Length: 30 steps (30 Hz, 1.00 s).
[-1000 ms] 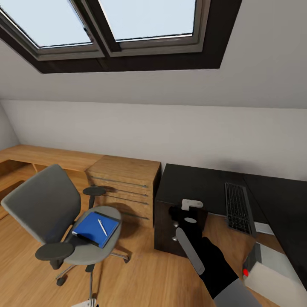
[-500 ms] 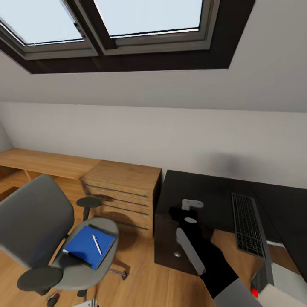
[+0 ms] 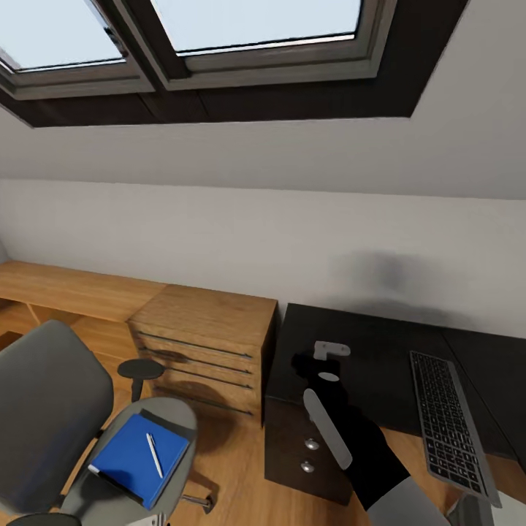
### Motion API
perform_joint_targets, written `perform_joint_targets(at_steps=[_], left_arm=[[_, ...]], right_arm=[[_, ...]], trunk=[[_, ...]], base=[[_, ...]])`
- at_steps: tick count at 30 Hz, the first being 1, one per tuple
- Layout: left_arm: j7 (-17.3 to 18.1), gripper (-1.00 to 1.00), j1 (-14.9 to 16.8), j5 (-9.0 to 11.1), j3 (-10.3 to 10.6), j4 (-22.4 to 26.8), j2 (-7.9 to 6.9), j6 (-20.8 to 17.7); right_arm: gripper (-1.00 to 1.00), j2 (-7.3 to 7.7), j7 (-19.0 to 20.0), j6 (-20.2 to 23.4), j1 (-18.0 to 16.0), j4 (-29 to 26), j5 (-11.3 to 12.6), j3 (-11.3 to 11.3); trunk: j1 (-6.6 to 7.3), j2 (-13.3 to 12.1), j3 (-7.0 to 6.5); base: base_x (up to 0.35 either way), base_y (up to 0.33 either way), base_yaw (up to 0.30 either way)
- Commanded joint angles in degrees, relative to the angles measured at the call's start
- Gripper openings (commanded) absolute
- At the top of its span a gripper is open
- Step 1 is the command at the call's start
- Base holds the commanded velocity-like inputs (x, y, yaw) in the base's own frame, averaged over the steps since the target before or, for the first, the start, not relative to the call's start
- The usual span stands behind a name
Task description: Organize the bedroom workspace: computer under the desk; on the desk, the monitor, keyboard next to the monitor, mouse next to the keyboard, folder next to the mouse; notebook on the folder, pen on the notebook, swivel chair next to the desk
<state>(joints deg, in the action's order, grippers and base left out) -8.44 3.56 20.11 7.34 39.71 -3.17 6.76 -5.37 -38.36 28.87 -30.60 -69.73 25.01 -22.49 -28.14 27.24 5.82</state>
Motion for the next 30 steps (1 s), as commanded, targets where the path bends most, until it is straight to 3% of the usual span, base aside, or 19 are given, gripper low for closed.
perform_joint_targets(at_steps=[1, 9, 16, 22, 24, 27, 30], left_arm=[[-0.5, 1.00, 0.0, 0.5, 0.5, 0.0, -0.09, 0.3], [-0.5, 1.00, 0.0, 0.5, 0.5, 0.0, -0.09, 0.3], [-0.4, 1.00, 0.0, 0.6, 0.4, 0.0, -0.17, 0.3], [-0.5, 1.00, 0.0, 0.8, 0.0, 0.1, -0.30, 0.2], [-0.5, 1.00, 0.0, 0.9, -0.1, 0.2, -0.26, 0.2], [-0.5, 1.00, 0.0, 0.9, -0.1, 0.3, -0.26, 0.2], [-0.5, 1.00, 0.0, 1.0, -0.1, 0.4, -0.26, 0.3]], right_arm=[[-1.00, 0.01, -0.6, 0.0, -0.1, 0.0, 0.6, -0.1], [-1.00, 0.09, -0.5, 0.0, -0.1, 0.9, 0.7, 0.0], [-1.00, 0.21, 0.3, 0.0, -0.2, 8.1, 0.9, 2.2], [-1.00, 0.51, 4.6, -2.7, -3.6, 22.3, 1.0, 2.6], [-1.00, 0.68, 7.9, -4.4, -6.9, 30.0, 1.0, 2.7], [-1.00, 0.81, 9.7, -5.6, -8.2, 33.5, 1.0, 2.7], [-1.00, 1.05, 11.0, -10.1, -11.1, 41.3, 1.1, 2.7]], trunk=[[0.16, -0.3, -0.07], [1.92, -3.5, -1.51], [2.35, -4.3, -1.86], [2.35, -4.3, -1.86], [2.35, -4.3, -1.86], [2.35, -4.3, -1.86], [2.35, -4.3, -1.86]], base=[[0.341, 0.000, 0.000], [0.342, 0.000, 0.000], [0.336, 0.000, 0.000], [0.120, 0.000, 0.000], [0.010, 0.000, 0.000], [0.002, 0.000, 0.000], [0.000, 0.000, 0.000]])
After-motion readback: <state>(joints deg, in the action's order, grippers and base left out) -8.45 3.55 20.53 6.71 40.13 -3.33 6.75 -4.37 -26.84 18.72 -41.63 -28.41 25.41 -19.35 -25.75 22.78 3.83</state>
